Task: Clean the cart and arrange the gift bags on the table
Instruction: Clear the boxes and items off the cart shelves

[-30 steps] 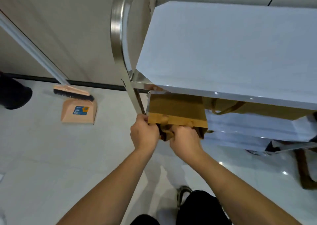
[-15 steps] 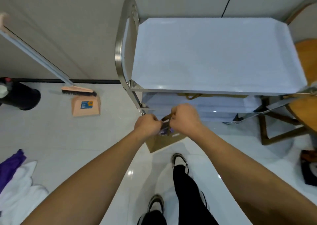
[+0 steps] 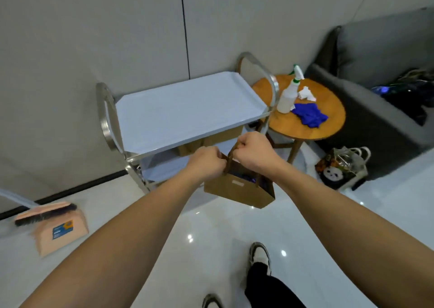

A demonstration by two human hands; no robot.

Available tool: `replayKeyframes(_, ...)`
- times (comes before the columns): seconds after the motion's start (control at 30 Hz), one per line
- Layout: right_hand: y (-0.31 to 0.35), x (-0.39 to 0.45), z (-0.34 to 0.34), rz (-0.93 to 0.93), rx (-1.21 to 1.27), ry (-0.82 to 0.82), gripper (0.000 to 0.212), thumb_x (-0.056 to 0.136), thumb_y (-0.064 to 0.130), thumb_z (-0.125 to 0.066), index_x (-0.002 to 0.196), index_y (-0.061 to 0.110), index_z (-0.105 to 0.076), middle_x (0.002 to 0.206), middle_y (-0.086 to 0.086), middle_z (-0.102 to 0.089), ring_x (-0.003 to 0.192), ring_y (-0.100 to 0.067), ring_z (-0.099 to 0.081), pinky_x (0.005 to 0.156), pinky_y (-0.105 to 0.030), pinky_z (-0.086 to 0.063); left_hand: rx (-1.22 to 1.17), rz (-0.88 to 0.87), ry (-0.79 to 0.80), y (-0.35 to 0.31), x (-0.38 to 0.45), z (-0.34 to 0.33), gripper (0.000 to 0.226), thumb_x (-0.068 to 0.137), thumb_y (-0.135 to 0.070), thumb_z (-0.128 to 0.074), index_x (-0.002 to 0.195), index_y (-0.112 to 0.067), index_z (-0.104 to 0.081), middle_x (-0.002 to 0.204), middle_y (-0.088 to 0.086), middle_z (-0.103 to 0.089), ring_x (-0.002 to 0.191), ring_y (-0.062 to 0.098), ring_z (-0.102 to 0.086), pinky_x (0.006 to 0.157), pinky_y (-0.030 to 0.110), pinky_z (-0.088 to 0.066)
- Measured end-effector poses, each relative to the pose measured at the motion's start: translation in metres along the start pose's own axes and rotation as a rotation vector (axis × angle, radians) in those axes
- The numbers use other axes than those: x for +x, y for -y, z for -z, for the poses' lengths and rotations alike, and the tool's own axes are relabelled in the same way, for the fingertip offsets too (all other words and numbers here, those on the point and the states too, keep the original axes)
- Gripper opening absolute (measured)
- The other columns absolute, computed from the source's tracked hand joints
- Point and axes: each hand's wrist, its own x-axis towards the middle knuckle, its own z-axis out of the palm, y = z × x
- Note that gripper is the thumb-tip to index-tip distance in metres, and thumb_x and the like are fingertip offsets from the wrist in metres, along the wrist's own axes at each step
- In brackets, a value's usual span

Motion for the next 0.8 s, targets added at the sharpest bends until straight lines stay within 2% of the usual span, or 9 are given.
replayKeyframes(0.1, -0.014, -0.023, 0.053, -0.039, 0.008, -0.092, 0.020, 0.075, 0.003, -0.057, 0.059, 0.009, -0.048, 0.060, -0.011, -0.045, 0.060, -0.024, -0.047, 0.052, -0.036, -0.036, -0.019, -0.105, 0.021, -0.053, -0.012, -0.005, 0.013, 0.089, -0.026, -0.062, 0.094, -0.017, -0.070, 0.093, 0.004, -0.068, 0.088, 0.024, -0.066, 0.077, 0.041, -0.058)
replayKeyframes(0.2, -0.037, -0.048, 0.106, -0.083, 0.033, -0.157, 0.015, 0.080, 0.006, -0.059, 0.065, 0.005, -0.060, 0.068, -0.021, -0.058, 0.065, -0.034, -0.057, 0.054, -0.035, -0.044, 0.035, -0.250, 0.042, -0.114, -0.025, -0.016, 0.007, 0.092, -0.022, -0.061, 0.092, -0.019, -0.067, 0.094, 0.004, -0.065, 0.087, 0.019, -0.061, 0.065, 0.030, -0.048)
replayKeyframes(0.27, -0.056, -0.068, 0.141, -0.126, 0.055, -0.217, 0.018, 0.081, 0.006, -0.060, 0.064, 0.007, -0.060, 0.064, -0.017, -0.056, 0.064, -0.032, -0.057, 0.056, -0.037, -0.045, 0.052, -0.316, 0.047, -0.159, -0.032, -0.026, 0.006, 0.090, -0.016, -0.061, 0.093, -0.020, -0.065, 0.093, 0.003, -0.063, 0.087, 0.019, -0.060, 0.065, 0.030, -0.046)
replayKeyframes(0.37, -0.094, -0.104, 0.190, -0.193, 0.096, -0.309, 0.027, 0.083, 0.001, -0.058, 0.058, 0.011, -0.051, 0.058, -0.007, -0.046, 0.059, -0.020, -0.047, 0.051, -0.031, -0.036, 0.063, -0.472, 0.067, -0.229, -0.045, -0.048, 0.035, 0.086, -0.010, -0.061, 0.116, -0.026, -0.061, 0.104, 0.000, -0.061, 0.092, 0.016, -0.058, 0.072, 0.031, -0.054)
replayKeyframes(0.47, -0.143, -0.145, 0.232, -0.255, 0.127, -0.406, 0.030, 0.086, 0.005, -0.062, 0.058, 0.013, -0.053, 0.059, -0.004, -0.048, 0.057, -0.016, -0.047, 0.050, -0.028, -0.037, 0.108, -0.659, 0.227, -0.300, -0.066, -0.080, 0.060, 0.085, -0.002, -0.057, 0.137, -0.031, -0.051, 0.115, -0.002, -0.060, 0.099, 0.017, -0.058, 0.075, 0.032, -0.056)
replayKeyframes(0.53, -0.182, -0.179, 0.259, -0.313, 0.161, -0.483, 0.024, 0.083, 0.006, -0.064, 0.060, 0.011, -0.056, 0.061, -0.006, -0.051, 0.060, -0.019, -0.051, 0.055, -0.032, -0.043, 0.161, -0.729, 0.342, -0.345, -0.082, -0.110, 0.051, 0.083, 0.000, -0.058, 0.127, -0.026, -0.058, 0.108, 0.004, -0.065, 0.096, 0.021, -0.063, 0.075, 0.036, -0.060)
replayKeyframes(0.6, -0.223, -0.214, 0.284, -0.375, 0.183, -0.555, 0.023, 0.081, 0.004, -0.063, 0.059, 0.010, -0.056, 0.061, -0.007, -0.052, 0.058, -0.019, -0.051, 0.052, -0.030, -0.043, 0.181, -0.775, 0.419, -0.387, -0.101, -0.149, 0.033, 0.084, -0.006, -0.066, 0.112, -0.026, -0.064, 0.100, 0.004, -0.070, 0.095, 0.020, -0.067, 0.084, 0.040, -0.060)
replayKeyframes(0.7, -0.284, -0.269, 0.315, -0.466, 0.195, -0.619, 0.024, 0.081, 0.003, -0.063, 0.059, 0.010, -0.057, 0.062, -0.009, -0.055, 0.060, -0.020, -0.055, 0.046, -0.028, -0.042, 0.177, -0.861, 0.419, -0.448, -0.128, -0.219, 0.007, 0.093, -0.025, -0.068, 0.100, -0.025, -0.070, 0.091, -0.003, -0.072, 0.089, 0.014, -0.069, 0.088, 0.042, -0.059)
replayKeyframes(0.8, -0.346, -0.325, 0.339, -0.585, 0.148, -0.652, 0.013, 0.079, 0.009, -0.069, 0.067, 0.004, -0.066, 0.071, -0.014, -0.064, 0.067, -0.024, -0.061, 0.053, -0.037, -0.050, 0.239, -0.911, 0.458, -0.505, -0.157, -0.282, 0.015, 0.099, -0.033, -0.060, 0.095, -0.025, -0.071, 0.089, 0.000, -0.072, 0.086, 0.017, -0.069, 0.086, 0.045, -0.060)
